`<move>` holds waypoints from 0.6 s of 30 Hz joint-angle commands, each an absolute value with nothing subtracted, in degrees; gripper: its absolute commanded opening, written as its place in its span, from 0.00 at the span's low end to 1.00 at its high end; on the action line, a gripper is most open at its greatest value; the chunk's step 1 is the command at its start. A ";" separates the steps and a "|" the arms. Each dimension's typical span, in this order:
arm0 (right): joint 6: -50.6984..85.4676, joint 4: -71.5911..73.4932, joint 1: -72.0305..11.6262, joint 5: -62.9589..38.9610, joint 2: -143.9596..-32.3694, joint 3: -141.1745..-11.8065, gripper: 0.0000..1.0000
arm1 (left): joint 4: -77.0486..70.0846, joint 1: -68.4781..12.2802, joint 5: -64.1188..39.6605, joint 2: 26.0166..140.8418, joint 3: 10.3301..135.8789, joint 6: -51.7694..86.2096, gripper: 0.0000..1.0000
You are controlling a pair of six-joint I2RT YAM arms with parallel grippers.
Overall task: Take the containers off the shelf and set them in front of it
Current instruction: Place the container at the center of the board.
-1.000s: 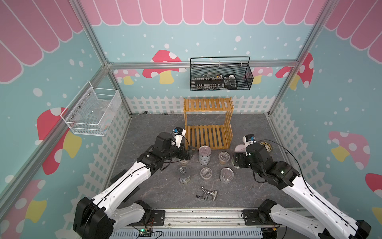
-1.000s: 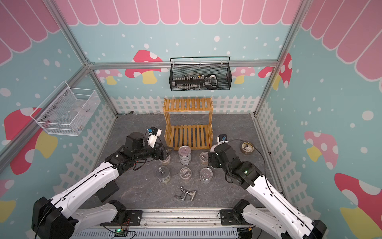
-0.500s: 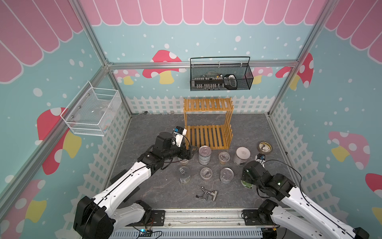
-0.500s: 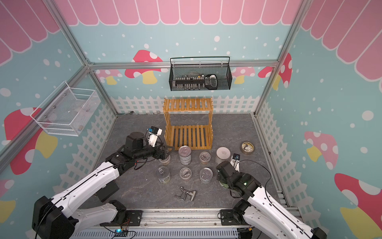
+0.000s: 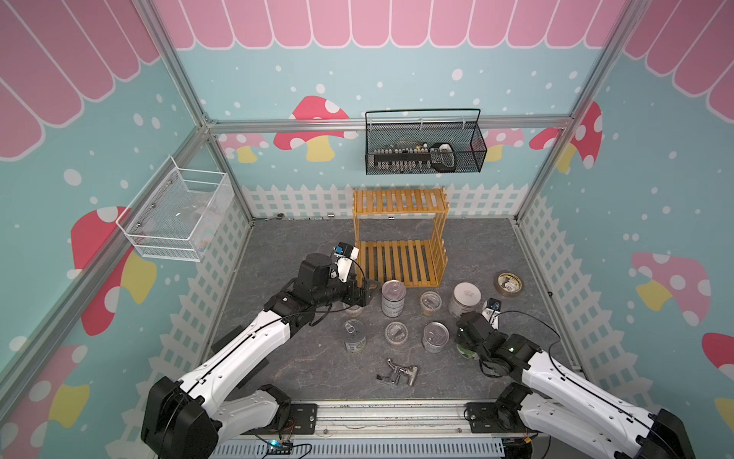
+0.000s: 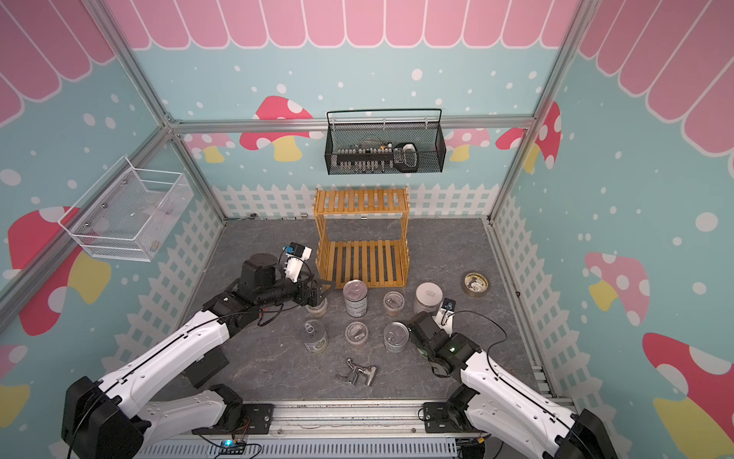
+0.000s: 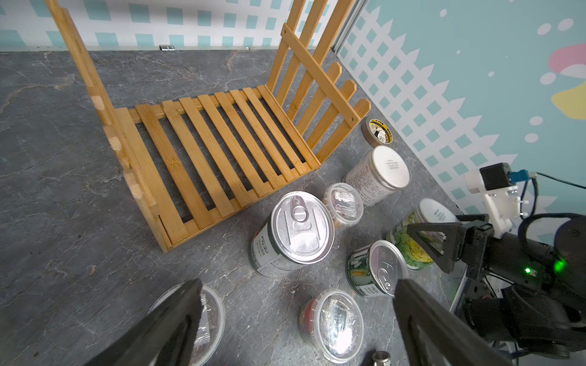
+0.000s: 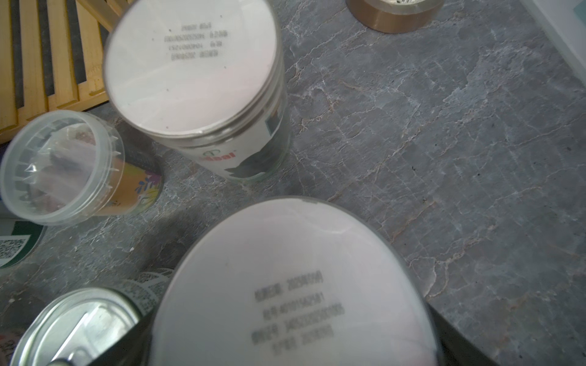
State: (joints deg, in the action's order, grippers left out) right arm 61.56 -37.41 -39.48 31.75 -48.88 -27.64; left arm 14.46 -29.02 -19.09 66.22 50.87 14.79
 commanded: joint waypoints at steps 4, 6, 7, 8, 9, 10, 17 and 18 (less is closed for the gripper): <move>60.47 -32.23 -40.02 34.88 -50.97 -25.69 0.76 | 13.43 -29.34 -18.85 66.36 49.90 15.18 0.98; 60.30 -31.60 -40.01 34.85 -52.00 -25.03 0.80 | 13.40 -29.35 -18.97 66.44 49.75 15.21 0.98; 59.98 -31.22 -39.99 34.60 -52.26 -24.88 0.81 | 13.45 -29.35 -19.02 66.45 49.63 15.21 0.98; 59.79 -30.66 -40.04 34.27 -52.29 -24.68 0.83 | 13.45 -29.31 -18.92 66.42 49.53 15.21 0.98; 59.51 -30.51 -40.06 33.95 -52.22 -24.71 0.85 | 13.46 -29.26 -18.87 66.27 49.53 15.21 0.98; 59.28 -30.44 -39.99 33.78 -51.99 -24.72 0.87 | 13.45 -29.26 -18.85 66.19 49.54 15.21 0.98; 57.70 -33.43 -39.99 33.95 -50.69 -27.21 0.93 | 13.44 -28.83 -19.03 65.49 49.09 15.29 0.98; 57.33 -33.65 -39.99 33.75 -50.83 -27.55 0.93 | 13.45 -28.83 -18.98 65.40 49.00 15.29 0.98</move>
